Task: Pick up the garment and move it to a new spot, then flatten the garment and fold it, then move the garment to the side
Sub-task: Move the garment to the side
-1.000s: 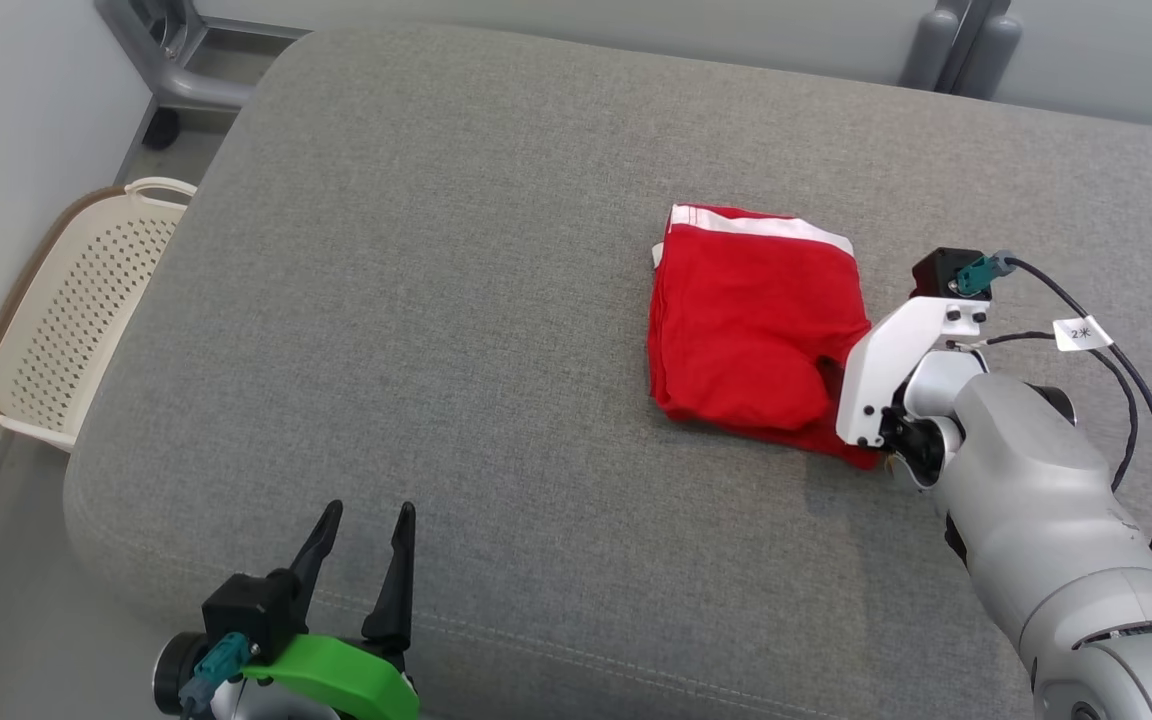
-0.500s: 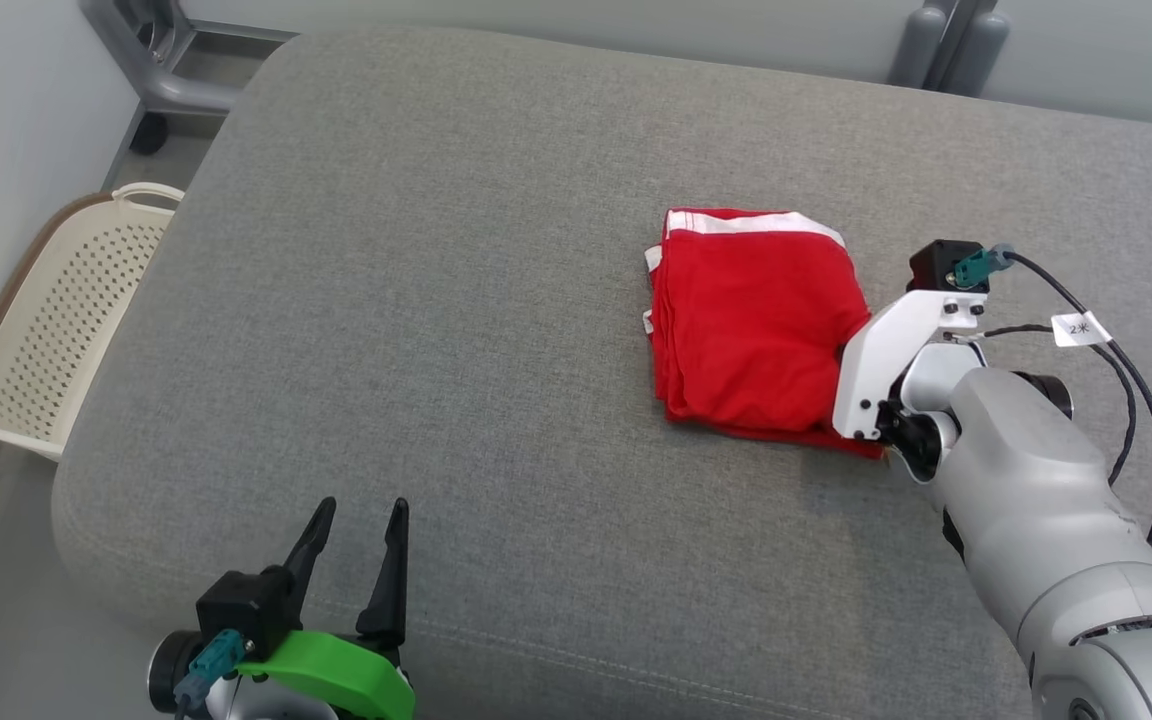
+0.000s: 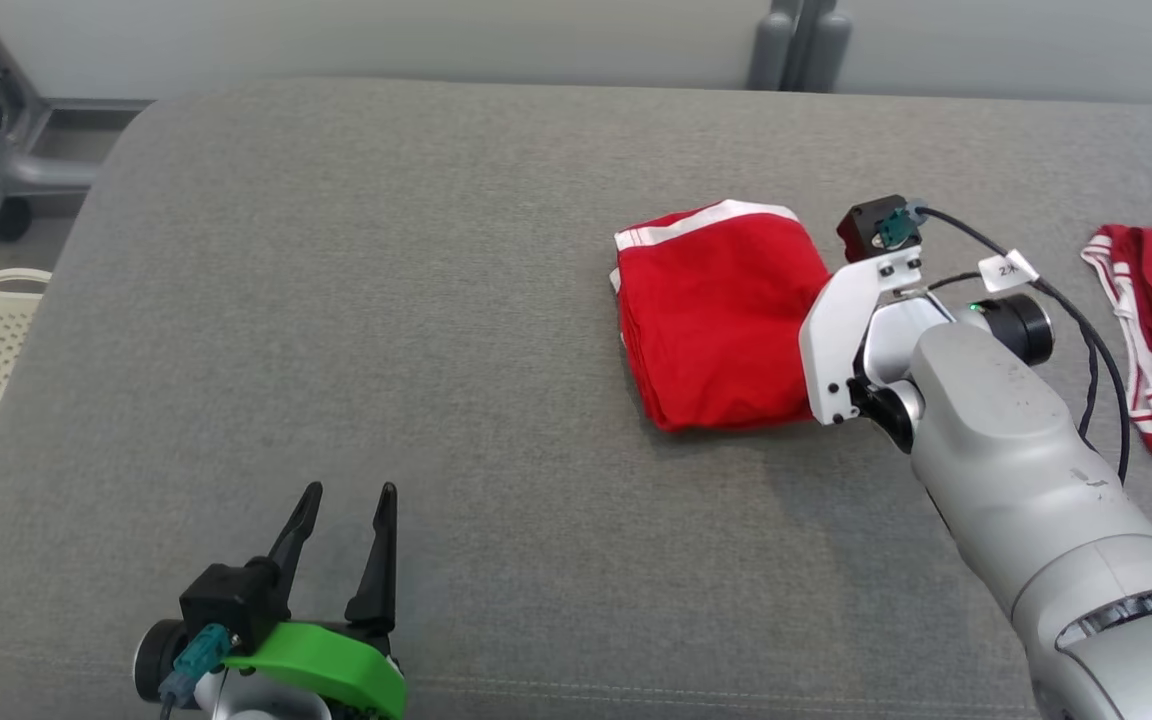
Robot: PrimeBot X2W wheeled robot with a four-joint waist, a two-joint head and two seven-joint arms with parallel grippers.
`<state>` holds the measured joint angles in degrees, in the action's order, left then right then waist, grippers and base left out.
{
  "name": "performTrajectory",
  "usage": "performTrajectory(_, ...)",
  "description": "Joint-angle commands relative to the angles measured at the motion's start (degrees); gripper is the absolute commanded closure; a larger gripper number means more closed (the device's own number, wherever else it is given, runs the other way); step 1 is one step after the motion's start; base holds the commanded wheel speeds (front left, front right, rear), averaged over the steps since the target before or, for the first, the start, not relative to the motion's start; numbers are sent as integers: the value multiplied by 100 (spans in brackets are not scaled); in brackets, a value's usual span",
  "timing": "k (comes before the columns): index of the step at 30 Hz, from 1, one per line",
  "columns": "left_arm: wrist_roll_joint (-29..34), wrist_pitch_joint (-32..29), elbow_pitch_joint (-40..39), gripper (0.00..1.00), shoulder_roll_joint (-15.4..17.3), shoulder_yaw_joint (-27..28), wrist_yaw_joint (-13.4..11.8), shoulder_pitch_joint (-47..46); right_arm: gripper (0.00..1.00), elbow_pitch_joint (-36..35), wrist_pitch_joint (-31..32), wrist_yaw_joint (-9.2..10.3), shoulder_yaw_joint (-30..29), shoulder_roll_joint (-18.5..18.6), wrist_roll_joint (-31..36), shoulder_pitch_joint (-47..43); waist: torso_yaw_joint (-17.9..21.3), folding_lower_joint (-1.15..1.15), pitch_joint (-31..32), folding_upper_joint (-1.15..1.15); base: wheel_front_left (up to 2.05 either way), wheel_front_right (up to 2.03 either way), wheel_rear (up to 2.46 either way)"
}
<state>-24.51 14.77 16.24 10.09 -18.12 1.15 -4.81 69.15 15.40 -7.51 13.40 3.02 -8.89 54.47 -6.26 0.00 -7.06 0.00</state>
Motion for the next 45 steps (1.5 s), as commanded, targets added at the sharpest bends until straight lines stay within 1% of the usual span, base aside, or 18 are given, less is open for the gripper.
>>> performTrajectory(1,44,16,-49,0,55,17,-12,-94,100,-92,73,5,112,104,90,106,524,0,65,0,0,0,0)
performTrajectory(3,55,7,-84,0,73,15,-18,-131,100,-229,172,5,260,171,117,135,712,0,22,0,0,0,0)
performTrajectory(9,70,-38,-144,0,115,-35,-12,-197,100,-782,489,5,744,535,-5,226,1158,0,-112,0,0,0,0)
performTrajectory(14,71,-71,-169,0,168,-61,13,-255,100,-1444,804,5,1004,857,-350,260,1433,0,-232,0,0,0,0)
performTrajectory(19,81,-80,-173,0,209,-96,28,-346,100,-2161,1177,5,1144,1202,-657,193,1596,0,-333,0,0,0,0)
performTrajectory(23,98,-96,-191,0,242,-121,25,-379,100,-2650,1416,5,1072,1481,-782,88,1669,0,-417,0,0,0,0)
performTrajectory(26,104,-122,-208,0,268,-132,31,-405,100,-2845,1500,5,982,1571,-816,56,1687,0,-460,0,0,0,0)
performTrajectory(30,111,-168,-252,0,322,-158,36,-436,100,-3116,1603,5,672,1677,-783,-55,1682,0,-561,0,0,0,0)
performTrajectory(34,130,-238,-317,0,388,-174,7,-441,100,-3192,1607,5,80,1641,-703,-164,1664,0,-638,0,0,0,0)
performTrajectory(40,164,-357,-461,0,534,-160,-33,-442,100,-2978,1467,5,-1103,1431,-398,-246,1658,0,-782,0,0,0,0)
performTrajectory(45,193,-483,-621,0,663,-178,-56,-470,100,-2700,1246,5,-1866,1276,92,-128,1637,0,-938,0,0,0,0)
